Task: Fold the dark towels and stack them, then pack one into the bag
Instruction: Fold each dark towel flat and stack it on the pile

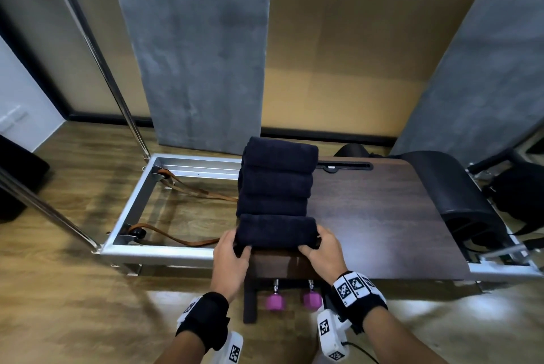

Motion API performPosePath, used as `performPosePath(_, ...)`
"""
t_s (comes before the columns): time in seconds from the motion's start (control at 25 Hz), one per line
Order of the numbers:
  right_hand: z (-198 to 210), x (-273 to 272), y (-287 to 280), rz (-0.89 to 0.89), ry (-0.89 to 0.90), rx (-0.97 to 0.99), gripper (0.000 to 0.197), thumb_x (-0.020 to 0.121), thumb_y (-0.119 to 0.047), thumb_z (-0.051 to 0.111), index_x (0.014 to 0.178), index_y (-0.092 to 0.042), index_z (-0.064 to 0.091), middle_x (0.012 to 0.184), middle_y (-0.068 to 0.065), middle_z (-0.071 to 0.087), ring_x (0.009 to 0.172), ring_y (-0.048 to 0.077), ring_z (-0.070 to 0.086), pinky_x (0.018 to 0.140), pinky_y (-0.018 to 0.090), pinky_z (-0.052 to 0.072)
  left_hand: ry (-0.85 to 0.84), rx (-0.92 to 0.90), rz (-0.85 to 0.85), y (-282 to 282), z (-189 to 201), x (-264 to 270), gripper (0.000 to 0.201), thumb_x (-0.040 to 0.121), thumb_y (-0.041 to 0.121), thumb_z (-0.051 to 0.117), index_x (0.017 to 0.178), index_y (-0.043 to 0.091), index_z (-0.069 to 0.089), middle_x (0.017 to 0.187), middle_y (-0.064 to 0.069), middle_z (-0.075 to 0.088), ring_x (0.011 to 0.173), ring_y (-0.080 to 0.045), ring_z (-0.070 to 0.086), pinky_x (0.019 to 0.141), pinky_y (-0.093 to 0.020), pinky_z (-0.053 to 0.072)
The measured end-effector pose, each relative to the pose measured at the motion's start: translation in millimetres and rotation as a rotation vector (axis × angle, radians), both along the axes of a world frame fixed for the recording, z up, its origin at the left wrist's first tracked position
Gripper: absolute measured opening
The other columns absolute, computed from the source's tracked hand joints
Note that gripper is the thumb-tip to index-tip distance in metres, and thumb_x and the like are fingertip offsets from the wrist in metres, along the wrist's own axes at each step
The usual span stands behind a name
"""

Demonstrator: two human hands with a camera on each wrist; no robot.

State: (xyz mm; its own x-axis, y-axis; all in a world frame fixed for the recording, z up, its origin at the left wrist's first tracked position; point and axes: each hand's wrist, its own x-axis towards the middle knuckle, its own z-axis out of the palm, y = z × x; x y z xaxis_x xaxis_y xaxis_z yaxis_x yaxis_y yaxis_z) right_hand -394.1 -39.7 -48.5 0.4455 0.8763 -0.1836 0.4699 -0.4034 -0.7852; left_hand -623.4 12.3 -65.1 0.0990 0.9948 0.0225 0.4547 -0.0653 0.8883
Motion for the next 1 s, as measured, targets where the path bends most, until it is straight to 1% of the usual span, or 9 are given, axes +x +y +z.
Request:
performPosePath(0.08, -0.3, -2.9, 1.0, 0.011, -0.009, 0.004, 0.054, 0.08, -0.015, 0.085, 0.13, -0.014, 0.065, 0.116, 0.006, 0.069, 0.108, 0.026, 0.066, 0.098, 0.04, 0.053, -0.021, 0.015, 0.03, -1.1, -0.5, -2.3, 0.034, 0.091, 0.004, 0.076, 0.108, 0.031, 0.062, 0.103, 0.011, 0.065, 0.097, -0.005, 0.062, 0.087, -0.031, 0.053)
performPosePath(0.16, -1.0, -4.5, 1.2, 0.007, -0.003, 0.001, 0.056, 0.078, -0.02, 0.087, 0.129, -0.014, 0.065, 0.116, 0.004, 0.07, 0.108, 0.024, 0.067, 0.097, 0.04, 0.054, -0.016, 0.019, 0.039, -1.6, -1.5, -5.2, 0.032, 0.092, 0.005, 0.074, 0.106, 0.031, 0.062, 0.101, 0.009, 0.065, 0.096, -0.011, 0.063, 0.086, -0.033, 0.054)
performPosePath(0.32, -1.1, -4.5, -1.9, 0.016, -0.127, -0.067, 0.064, 0.079, -0.029, 0.087, 0.135, -0.017, 0.059, 0.123, 0.004, 0.057, 0.112, 0.024, 0.061, 0.097, 0.037, 0.053, 0.08, 0.004, -0.015, -3.0, -4.8, -7.4, 0.029, 0.093, 0.008, 0.075, 0.109, 0.027, 0.06, 0.106, 0.009, 0.06, 0.107, -0.019, 0.058, 0.094, -0.035, 0.049)
performPosePath(0.44, 1.7, -1.6, -3.6, 0.046, -0.142, -0.089, 0.074, 0.077, -0.027, 0.089, 0.142, -0.019, 0.054, 0.129, 0.003, 0.055, 0.117, 0.024, 0.06, 0.1, 0.035, 0.052, 0.071, -0.073, -0.013, -4.8, -4.5, -9.4, 0.048, 0.09, 0.011, 0.079, 0.13, 0.024, 0.056, 0.124, 0.005, 0.057, 0.123, -0.021, 0.054, 0.107, -0.039, 0.048)
performPosePath(0.56, 4.0, 3.9, -5.3, 0.076, -0.139, -0.113, 0.084, 0.077, -0.019, 0.088, 0.149, -0.023, 0.047, 0.135, 0.003, 0.054, 0.123, 0.024, 0.059, 0.104, 0.039, 0.051, 0.066, -0.088, 0.01, -12.9, -1.9, -7.8, 0.083, 0.086, 0.019, 0.084, 0.153, 0.031, 0.037, 0.144, 0.008, 0.044, 0.133, -0.017, 0.049, 0.112, -0.043, 0.047)
performPosePath(0.72, 7.2, 12.1, -9.2, 0.088, -0.109, -0.117, 0.09, 0.076, -0.018, 0.089, 0.153, -0.024, 0.042, 0.134, 0.004, 0.056, 0.121, 0.022, 0.058, 0.103, 0.038, 0.052, 0.117, 0.029, 0.072, -23.4, 6.3, 2.7, 0.088, 0.082, 0.031, 0.085, 0.151, 0.041, 0.032, 0.144, 0.015, 0.036, 0.128, -0.017, 0.051, 0.108, -0.051, 0.049)
performPosePath(0.8, 8.6, 15.5, -11.1, 0.089, -0.077, -0.114, 0.092, 0.076, -0.02, 0.089, 0.155, -0.024, 0.041, 0.132, 0.004, 0.057, 0.118, 0.02, 0.059, 0.103, 0.038, 0.052, 0.113, 0.035, 0.102, -24.8, 10.3, 7.3, 0.088, 0.08, 0.028, 0.086, 0.15, 0.039, 0.033, 0.144, 0.013, 0.036, 0.127, -0.016, 0.049, 0.108, -0.055, 0.049)
performPosePath(0.92, 8.9, 21.8, -15.5, 0.096, -0.064, -0.105, 0.092, 0.076, -0.018, 0.088, 0.155, -0.024, 0.04, 0.124, 0.002, 0.057, 0.108, 0.017, 0.06, 0.098, 0.035, 0.054, 0.093, 0.055, 0.131, -30.1, 14.0, 12.3, 0.089, 0.076, 0.014, 0.083, 0.15, 0.031, 0.036, 0.144, 0.007, 0.037, 0.126, -0.022, 0.051, 0.106, -0.057, 0.049)
performPosePath(1.0, 9.8, 28.4, -19.2, 0.086, -0.038, -0.11, 0.091, 0.077, -0.012, 0.086, 0.155, -0.026, 0.04, 0.116, 0.0, 0.056, 0.099, 0.015, 0.06, 0.094, 0.032, 0.054, 0.057, 0.146, 0.169, -38.0, 17.8, 18.6, 0.077, 0.076, 0.015, 0.076, 0.144, 0.026, 0.042, 0.139, 0.006, 0.04, 0.124, -0.023, 0.051, 0.104, -0.057, 0.049)
